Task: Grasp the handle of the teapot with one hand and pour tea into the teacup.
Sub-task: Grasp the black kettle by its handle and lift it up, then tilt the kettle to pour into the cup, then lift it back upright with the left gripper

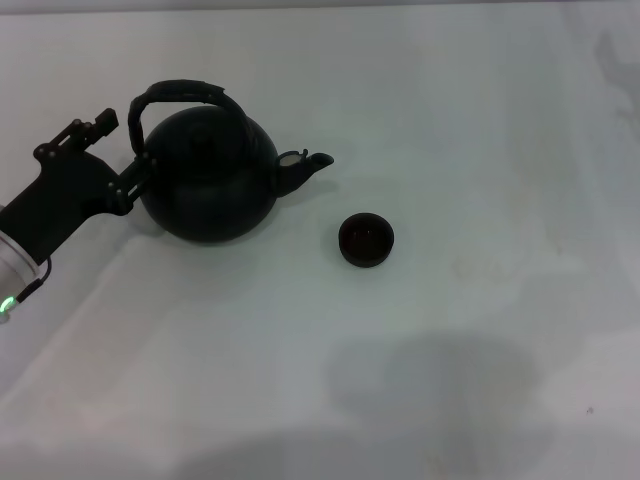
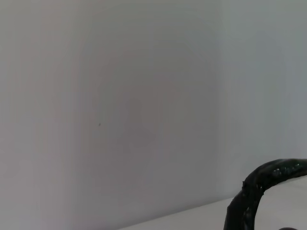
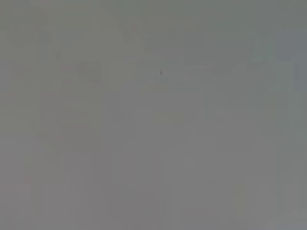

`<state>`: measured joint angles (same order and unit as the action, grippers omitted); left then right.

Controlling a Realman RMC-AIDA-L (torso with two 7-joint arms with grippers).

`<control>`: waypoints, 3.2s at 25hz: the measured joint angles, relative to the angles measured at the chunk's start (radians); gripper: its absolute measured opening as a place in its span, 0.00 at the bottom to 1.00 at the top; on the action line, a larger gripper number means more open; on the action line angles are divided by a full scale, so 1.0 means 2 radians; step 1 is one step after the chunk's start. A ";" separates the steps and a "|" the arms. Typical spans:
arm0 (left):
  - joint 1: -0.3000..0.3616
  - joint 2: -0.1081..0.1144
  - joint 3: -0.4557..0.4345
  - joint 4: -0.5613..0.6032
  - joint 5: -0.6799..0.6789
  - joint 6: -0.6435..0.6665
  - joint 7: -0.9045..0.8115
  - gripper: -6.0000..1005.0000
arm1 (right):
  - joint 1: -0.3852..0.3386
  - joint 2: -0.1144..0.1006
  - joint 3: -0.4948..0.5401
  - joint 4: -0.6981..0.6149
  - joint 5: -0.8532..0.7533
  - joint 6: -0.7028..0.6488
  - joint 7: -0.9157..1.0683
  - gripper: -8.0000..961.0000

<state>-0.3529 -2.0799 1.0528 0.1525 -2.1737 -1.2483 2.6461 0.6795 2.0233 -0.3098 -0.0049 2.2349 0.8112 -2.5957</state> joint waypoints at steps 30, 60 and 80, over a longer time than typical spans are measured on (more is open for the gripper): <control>-0.020 -0.001 0.000 0.003 -0.002 0.038 0.005 0.19 | 0.004 -0.002 0.000 -0.004 0.000 0.000 0.000 0.90; -0.077 0.001 0.003 0.033 -0.014 0.020 0.054 0.13 | 0.003 -0.001 0.007 -0.004 0.000 -0.004 0.000 0.90; -0.090 0.001 0.027 0.044 -0.021 0.010 0.082 0.12 | -0.001 0.000 0.008 0.000 0.001 -0.004 0.000 0.90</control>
<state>-0.5329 -2.0786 1.1069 0.2409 -2.2164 -1.2291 2.8100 0.6782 2.0240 -0.2946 -0.0043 2.2379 0.8024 -2.5954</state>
